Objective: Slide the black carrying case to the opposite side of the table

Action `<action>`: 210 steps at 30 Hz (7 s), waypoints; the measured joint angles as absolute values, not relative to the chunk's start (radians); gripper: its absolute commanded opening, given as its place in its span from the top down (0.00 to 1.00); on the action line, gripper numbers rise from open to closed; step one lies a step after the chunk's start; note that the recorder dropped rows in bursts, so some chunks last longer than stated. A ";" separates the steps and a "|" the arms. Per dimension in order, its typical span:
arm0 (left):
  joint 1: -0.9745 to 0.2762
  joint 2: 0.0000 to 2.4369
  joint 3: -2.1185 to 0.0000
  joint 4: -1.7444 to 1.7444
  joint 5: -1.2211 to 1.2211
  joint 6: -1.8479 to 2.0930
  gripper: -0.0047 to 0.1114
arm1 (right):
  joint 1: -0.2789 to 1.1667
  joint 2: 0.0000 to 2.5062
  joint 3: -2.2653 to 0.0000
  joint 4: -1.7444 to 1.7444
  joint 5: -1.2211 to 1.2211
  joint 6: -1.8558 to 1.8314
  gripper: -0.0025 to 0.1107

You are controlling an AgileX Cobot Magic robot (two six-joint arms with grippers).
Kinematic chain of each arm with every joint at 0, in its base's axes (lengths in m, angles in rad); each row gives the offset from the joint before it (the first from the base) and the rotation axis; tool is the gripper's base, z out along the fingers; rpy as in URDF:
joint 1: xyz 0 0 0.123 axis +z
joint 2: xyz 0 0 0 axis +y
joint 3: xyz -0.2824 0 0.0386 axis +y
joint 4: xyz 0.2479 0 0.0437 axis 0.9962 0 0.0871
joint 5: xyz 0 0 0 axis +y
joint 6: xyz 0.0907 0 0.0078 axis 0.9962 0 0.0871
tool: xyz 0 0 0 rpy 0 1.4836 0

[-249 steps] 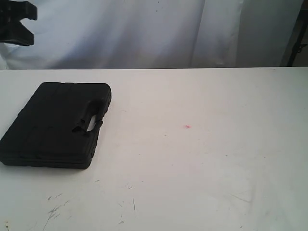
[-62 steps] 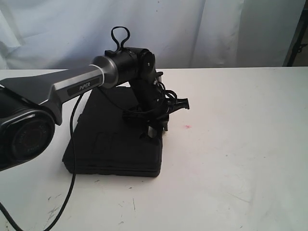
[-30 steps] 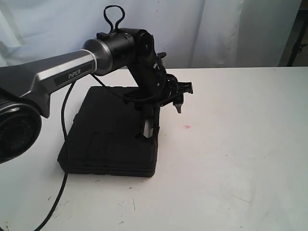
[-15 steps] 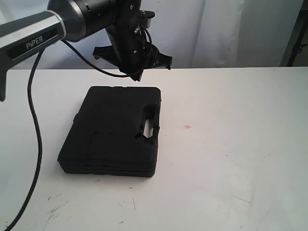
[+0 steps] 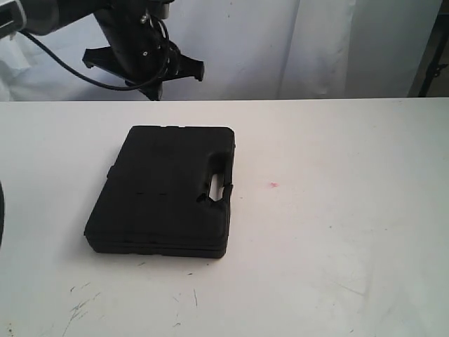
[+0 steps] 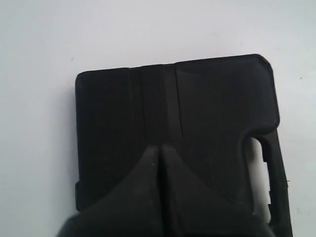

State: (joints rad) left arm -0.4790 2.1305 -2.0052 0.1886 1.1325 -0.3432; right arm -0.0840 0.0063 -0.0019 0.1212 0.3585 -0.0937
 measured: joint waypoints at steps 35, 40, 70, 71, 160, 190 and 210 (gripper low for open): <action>-0.257 1.179 -0.921 0.182 0.569 -0.377 0.96 | -0.084 0.006 -0.002 0.121 0.359 -0.094 0.98; -0.257 1.042 -0.833 0.191 0.566 -0.381 0.96 | -0.084 0.006 -0.002 0.121 0.359 -0.094 0.98; -0.051 0.576 -0.603 0.377 0.409 -0.450 0.96 | -0.084 0.006 -0.002 0.121 0.359 -0.094 0.98; -0.024 0.554 -0.576 0.377 0.369 -0.453 0.96 | -0.084 0.006 -0.002 0.121 0.359 -0.094 0.98; 0.040 0.004 -0.005 -0.016 0.290 -0.078 0.96 | -0.084 0.006 -0.002 0.111 0.359 -0.096 0.98; 0.040 0.004 -0.005 -0.016 0.290 -0.076 0.96 | -0.084 0.006 -0.002 0.118 -0.076 -0.101 0.98; 0.040 0.004 -0.005 -0.016 0.290 -0.074 0.96 | -0.084 0.173 -0.267 0.122 -0.247 -0.011 0.98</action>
